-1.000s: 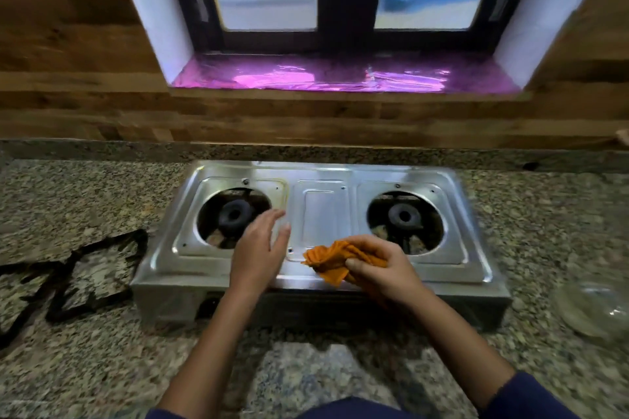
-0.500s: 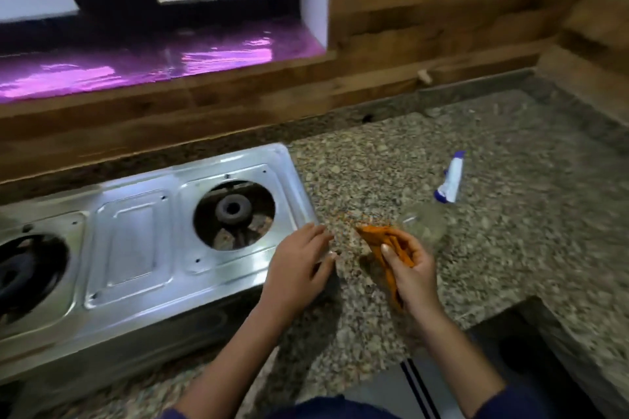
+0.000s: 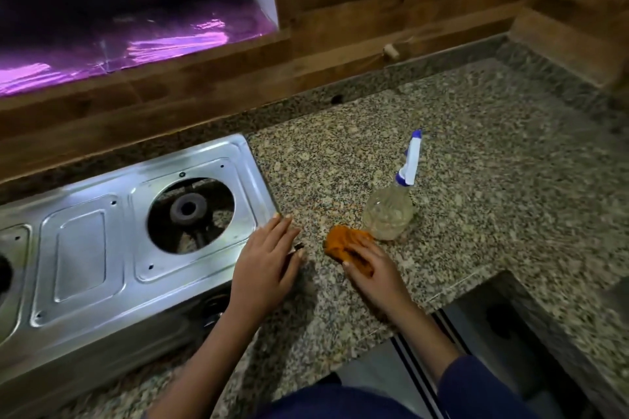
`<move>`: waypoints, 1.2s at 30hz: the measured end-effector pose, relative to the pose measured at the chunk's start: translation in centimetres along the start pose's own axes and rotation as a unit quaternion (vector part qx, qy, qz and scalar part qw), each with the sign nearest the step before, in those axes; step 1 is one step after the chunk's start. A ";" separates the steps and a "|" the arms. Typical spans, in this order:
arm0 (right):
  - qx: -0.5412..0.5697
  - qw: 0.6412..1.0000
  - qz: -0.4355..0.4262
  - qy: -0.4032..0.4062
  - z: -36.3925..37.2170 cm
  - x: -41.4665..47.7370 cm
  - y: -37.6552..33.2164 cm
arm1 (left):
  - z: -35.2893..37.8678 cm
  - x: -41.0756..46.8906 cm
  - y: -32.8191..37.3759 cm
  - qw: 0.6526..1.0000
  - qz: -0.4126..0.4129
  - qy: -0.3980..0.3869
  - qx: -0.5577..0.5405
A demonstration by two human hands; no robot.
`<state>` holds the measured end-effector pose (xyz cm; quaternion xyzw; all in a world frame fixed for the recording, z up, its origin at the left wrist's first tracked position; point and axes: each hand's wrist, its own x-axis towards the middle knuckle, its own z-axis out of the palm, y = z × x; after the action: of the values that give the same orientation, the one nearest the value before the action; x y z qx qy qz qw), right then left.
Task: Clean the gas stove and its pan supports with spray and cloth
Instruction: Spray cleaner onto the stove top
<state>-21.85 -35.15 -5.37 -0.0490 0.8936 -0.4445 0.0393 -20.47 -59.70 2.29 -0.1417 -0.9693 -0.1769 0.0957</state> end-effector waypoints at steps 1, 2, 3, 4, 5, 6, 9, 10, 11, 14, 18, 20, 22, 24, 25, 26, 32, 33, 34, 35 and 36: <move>0.031 0.998 0.020 0.055 -0.5 -0.1 -0.4 | 0.0 -0.1 0.0 1.000 -0.002 0.001 0.003; 0.054 0.991 0.046 0.117 -1.2 -0.2 -1.1 | 0.0 -0.1 0.1 1.000 -0.002 0.001 0.006; 0.075 0.980 0.070 0.171 -2.0 0.1 -1.8 | 0.0 -0.2 0.1 1.000 -0.003 0.000 0.010; 0.099 0.968 0.090 0.213 -2.9 0.6 -2.6 | 0.0 -0.2 0.1 1.000 -0.002 0.000 0.015; 0.125 0.956 0.101 0.244 -3.9 1.4 -3.2 | 0.0 -0.2 0.1 1.000 -0.001 0.001 0.017; 0.141 0.949 0.103 0.263 -4.9 2.3 -3.8 | 0.0 -0.2 0.2 1.000 -0.001 0.003 0.020; 0.161 0.955 0.086 0.233 -7.6 5.2 -5.8 | 0.1 -0.2 0.3 1.000 0.002 0.010 0.026; 0.171 0.959 0.081 0.212 -8.2 6.0 -6.3 | 0.1 -0.2 0.3 1.000 0.002 0.011 0.027; 0.185 0.960 0.075 0.198 -8.7 6.7 -6.8 | 0.1 -0.2 0.2 1.000 0.002 0.010 0.026; 0.181 0.958 0.048 0.217 -9.1 7.5 -7.4 | 0.1 -0.2 0.0 1.000 -0.001 -0.002 0.019; 0.099 0.959 0.036 0.264 -8.6 7.1 -8.0 | -0.5 -0.1 -0.3 0.999 -0.006 -0.036 -0.031; 0.064 0.955 0.012 0.290 -8.0 6.3 -8.8 | -1.3 -0.1 -0.5 0.996 -0.004 -0.059 -0.067; 0.024 0.948 -0.032 0.314 -7.5 5.5 -10.0 | -2.4 -0.4 -0.8 0.993 0.001 -0.072 -0.091; 0.026 0.941 -0.078 0.327 -7.4 4.7 -11.6 | -3.4 -0.9 -1.0 0.992 0.005 -0.063 -0.106; 0.031 0.941 -0.096 0.324 -7.3 4.2 -12.5 | -3.9 -1.3 -1.1 0.992 0.006 -0.054 -0.113; 0.035 0.942 -0.110 0.316 -7.3 3.7 -13.3 | -4.4 -1.7 -1.2 0.991 0.003 -0.046 -0.123; 0.090 0.949 -0.169 0.249 -4.6 -0.6 -20.9 | -7.9 -5.9 -4.2 0.991 0.001 -0.014 -0.133; 0.095 0.954 -0.167 0.231 -3.7 -1.3 -22.1 | -8.5 -6.8 -5.2 0.992 -0.007 -0.009 -0.129; 0.107 0.960 -0.162 0.201 -2.6 -1.9 -23.4 | -9.2 -8.0 -6.4 0.992 -0.017 -0.002 -0.125; 0.121 0.967 -0.154 0.163 -1.7 -2.4 -24.4 | -9.7 -9.0 -7.3 0.992 -0.028 0.007 -0.125; 0.135 0.972 -0.150 0.118 -0.3 -2.9 -25.4 | -10.3 -10.4 -8.5 0.991 -0.041 0.018 -0.124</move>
<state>-17.62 -49.82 15.17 -0.1246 0.8060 -0.5646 -0.1271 -11.89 -73.69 6.61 -0.1090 -0.9429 -0.3023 0.0875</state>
